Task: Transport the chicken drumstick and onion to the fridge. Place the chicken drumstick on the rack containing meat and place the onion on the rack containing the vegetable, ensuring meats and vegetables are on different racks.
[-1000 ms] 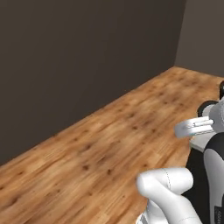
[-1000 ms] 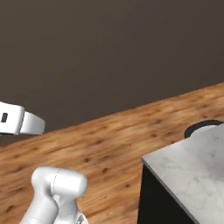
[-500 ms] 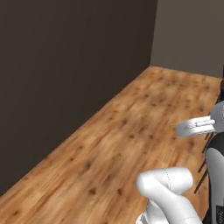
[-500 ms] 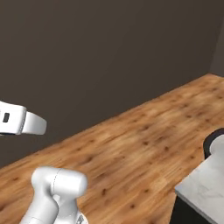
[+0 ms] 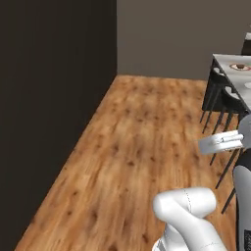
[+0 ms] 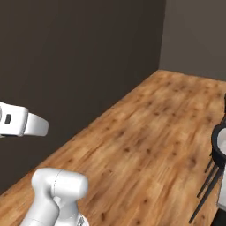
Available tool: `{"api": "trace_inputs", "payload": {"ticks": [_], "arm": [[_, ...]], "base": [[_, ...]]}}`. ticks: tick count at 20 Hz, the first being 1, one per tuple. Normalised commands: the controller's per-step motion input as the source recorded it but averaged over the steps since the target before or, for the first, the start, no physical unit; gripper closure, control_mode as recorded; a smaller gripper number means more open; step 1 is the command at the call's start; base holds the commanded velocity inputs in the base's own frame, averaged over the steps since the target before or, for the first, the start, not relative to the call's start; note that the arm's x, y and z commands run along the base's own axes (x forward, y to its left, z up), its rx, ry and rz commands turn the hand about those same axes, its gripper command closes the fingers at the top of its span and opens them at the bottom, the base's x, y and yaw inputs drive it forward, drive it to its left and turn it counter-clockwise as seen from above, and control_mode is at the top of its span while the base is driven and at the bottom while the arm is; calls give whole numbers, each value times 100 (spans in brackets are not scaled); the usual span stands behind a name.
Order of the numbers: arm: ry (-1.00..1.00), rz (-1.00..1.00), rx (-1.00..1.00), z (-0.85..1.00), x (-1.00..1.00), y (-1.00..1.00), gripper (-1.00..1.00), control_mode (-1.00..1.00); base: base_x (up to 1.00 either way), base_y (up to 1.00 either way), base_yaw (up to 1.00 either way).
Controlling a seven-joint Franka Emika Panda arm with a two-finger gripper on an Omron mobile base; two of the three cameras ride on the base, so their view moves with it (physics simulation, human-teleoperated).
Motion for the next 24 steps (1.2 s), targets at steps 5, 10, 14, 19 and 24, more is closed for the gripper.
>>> {"api": "trace_inputs", "payload": {"ticks": [5,10,14,19,24], "arm": [[0,0,0,0,0,0,-100,100],[0,0,0,0,0,0,-100,100],[0,0,0,0,0,0,-100,100],[0,0,0,0,0,0,-100,100],[0,0,0,0,0,0,-100,100]], "base": [[100,89,-60],[100,88,-60],[100,84,-60],[100,83,-59],[100,86,-57]]}}
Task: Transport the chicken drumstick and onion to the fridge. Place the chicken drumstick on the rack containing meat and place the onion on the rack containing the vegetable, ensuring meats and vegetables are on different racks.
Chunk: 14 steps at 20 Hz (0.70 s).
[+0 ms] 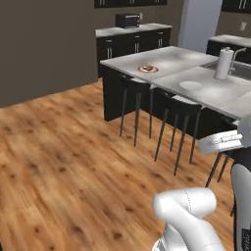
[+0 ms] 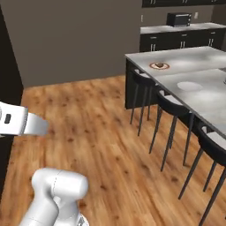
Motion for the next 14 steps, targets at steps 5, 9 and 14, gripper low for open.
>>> {"api": "trace_inputs", "payload": {"ticks": [5,9,14], "arm": [[0,0,0,0,0,0,-100,100],[0,0,0,0,0,0,-100,100],[0,0,0,0,0,0,-100,100]], "base": [[100,93,-53],[100,98,-50],[100,100,-49]]}}
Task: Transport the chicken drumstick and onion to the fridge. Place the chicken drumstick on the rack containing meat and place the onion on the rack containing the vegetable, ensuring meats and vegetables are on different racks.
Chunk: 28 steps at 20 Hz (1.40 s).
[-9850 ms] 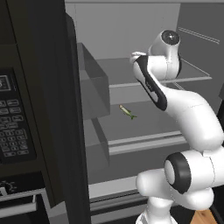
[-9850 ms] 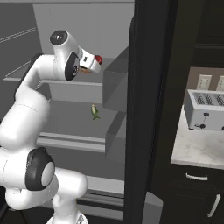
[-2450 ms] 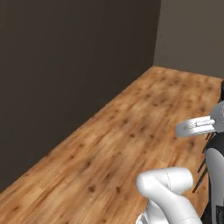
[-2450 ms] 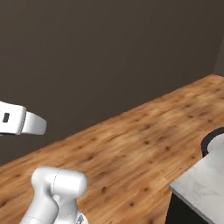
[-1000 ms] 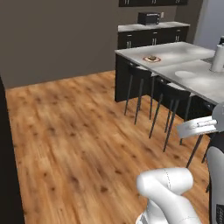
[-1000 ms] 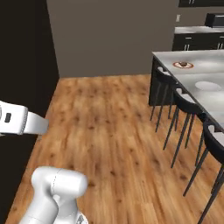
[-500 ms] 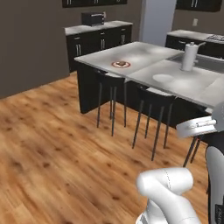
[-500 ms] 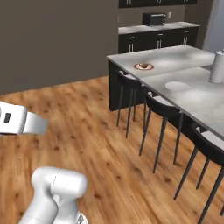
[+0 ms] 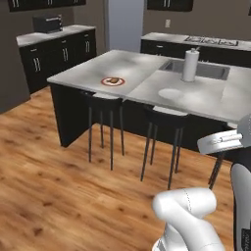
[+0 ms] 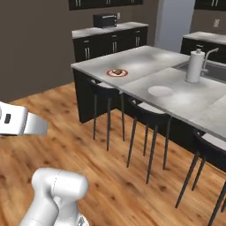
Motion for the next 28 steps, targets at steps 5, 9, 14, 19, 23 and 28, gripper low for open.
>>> {"api": "trace_inputs", "payload": {"ticks": [5,9,14,19,23,28], "arm": [[0,0,0,0,0,0,-100,100],[0,0,0,0,0,0,-100,100],[0,0,0,0,0,0,-100,100],[0,0,0,0,0,0,-100,100],[0,0,0,0,0,0,-100,100],[0,0,0,0,0,0,-100,100]], "base": [[100,100,-50],[100,100,-46],[100,100,-36],[91,100,-40],[69,100,-49],[0,100,-37]]}}
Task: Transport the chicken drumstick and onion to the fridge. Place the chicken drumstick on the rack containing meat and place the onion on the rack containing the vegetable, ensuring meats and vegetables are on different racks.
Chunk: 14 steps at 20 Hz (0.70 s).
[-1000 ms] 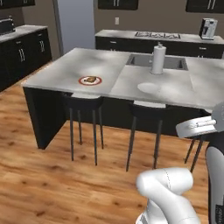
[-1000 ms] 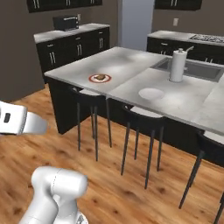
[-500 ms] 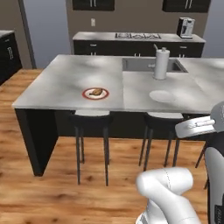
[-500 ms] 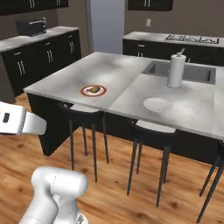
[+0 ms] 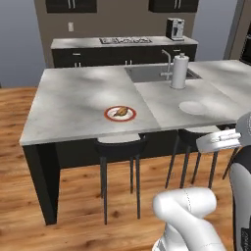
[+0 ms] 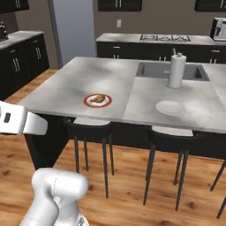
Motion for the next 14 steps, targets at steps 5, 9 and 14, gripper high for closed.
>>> {"api": "trace_inputs", "payload": {"ticks": [5,9,14], "arm": [[0,0,0,0,0,0,-100,100],[0,0,0,0,0,0,-100,100],[0,0,0,0,0,0,-100,100]], "base": [[26,70,-39],[80,62,-24],[100,44,-16]]}}
